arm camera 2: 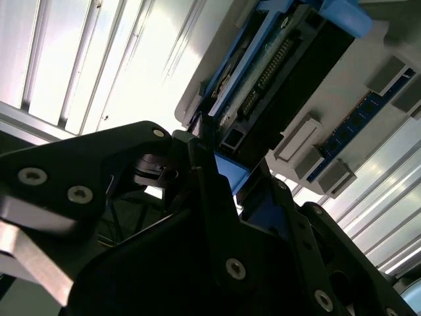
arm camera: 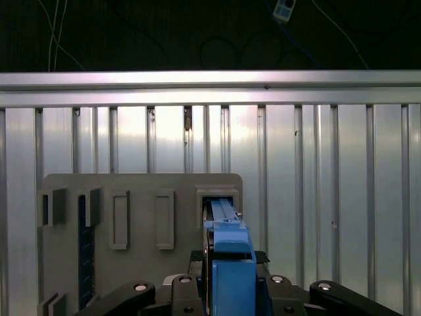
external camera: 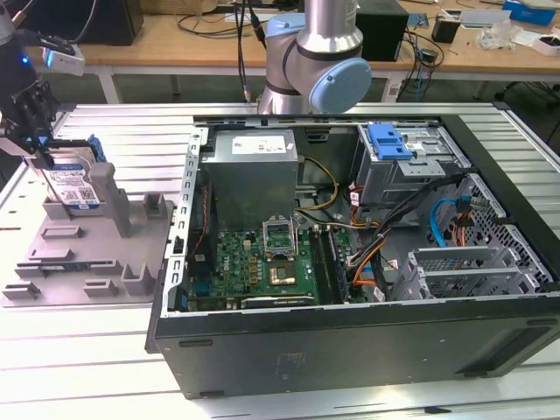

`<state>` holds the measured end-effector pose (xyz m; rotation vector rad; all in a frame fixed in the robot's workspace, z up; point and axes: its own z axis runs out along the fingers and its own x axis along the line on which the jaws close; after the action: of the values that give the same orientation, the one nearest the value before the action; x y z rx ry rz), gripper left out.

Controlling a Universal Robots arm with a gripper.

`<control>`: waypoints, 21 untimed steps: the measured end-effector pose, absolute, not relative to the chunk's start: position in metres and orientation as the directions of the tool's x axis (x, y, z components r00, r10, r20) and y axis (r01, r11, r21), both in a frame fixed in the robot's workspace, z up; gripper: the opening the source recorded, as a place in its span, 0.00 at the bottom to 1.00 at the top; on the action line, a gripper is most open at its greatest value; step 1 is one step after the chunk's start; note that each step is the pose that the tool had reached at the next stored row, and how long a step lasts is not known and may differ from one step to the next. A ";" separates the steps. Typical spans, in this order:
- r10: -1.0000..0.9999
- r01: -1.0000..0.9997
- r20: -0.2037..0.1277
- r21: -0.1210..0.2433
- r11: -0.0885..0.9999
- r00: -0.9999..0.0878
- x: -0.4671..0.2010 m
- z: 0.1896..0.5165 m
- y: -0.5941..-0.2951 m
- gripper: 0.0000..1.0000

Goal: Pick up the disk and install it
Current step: 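Pick up the disk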

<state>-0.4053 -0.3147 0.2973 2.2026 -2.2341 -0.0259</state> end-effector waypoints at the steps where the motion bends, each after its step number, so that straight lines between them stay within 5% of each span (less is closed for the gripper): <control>1: -1.000 -1.000 -0.009 0.015 0.014 -0.014 -0.405 0.297 -0.315 0.37; 21: -1.000 -1.000 -0.009 0.015 0.014 -0.014 -0.405 0.334 -0.315 0.37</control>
<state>-0.4053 -0.3147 0.3338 2.2025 -2.2342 -0.0259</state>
